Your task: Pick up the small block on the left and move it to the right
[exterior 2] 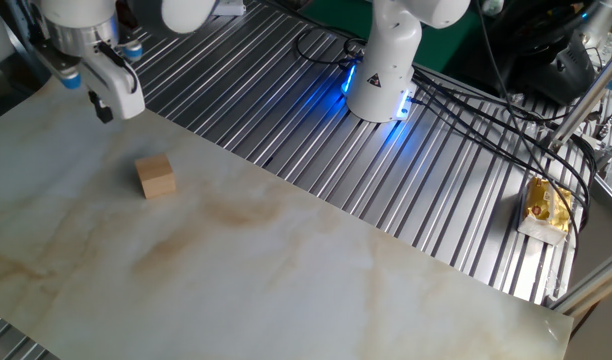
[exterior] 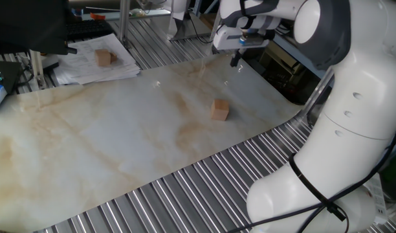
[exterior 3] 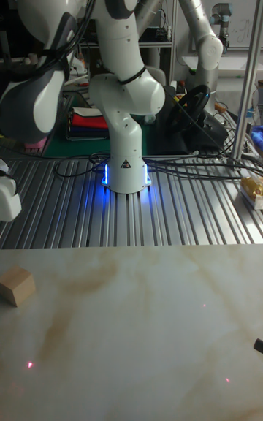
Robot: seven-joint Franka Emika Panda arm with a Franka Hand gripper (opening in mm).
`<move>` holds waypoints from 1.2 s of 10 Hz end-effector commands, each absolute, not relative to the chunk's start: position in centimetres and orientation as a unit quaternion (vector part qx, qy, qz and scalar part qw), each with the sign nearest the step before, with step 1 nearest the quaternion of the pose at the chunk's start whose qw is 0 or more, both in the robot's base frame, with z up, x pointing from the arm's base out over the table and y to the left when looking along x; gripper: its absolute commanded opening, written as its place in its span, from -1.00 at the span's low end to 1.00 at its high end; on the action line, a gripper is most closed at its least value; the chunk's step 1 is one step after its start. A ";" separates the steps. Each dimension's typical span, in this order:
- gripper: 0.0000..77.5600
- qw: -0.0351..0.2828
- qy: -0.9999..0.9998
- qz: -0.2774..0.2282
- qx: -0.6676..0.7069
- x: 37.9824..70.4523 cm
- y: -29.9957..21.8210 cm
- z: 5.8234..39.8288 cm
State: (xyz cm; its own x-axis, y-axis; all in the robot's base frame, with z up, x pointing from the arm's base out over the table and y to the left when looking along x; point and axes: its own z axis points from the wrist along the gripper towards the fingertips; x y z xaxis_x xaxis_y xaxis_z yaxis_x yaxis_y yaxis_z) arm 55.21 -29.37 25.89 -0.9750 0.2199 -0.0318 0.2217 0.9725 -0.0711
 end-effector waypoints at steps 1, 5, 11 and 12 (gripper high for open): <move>-1.00 0.014 0.988 -0.015 0.153 54.1 -30.1 25.0; -1.00 0.016 0.980 -0.015 0.200 53.0 -30.2 24.6; -1.00 0.015 0.976 -0.005 0.217 51.3 -30.7 23.5; -1.00 0.015 0.976 -0.004 0.216 51.3 -30.7 23.5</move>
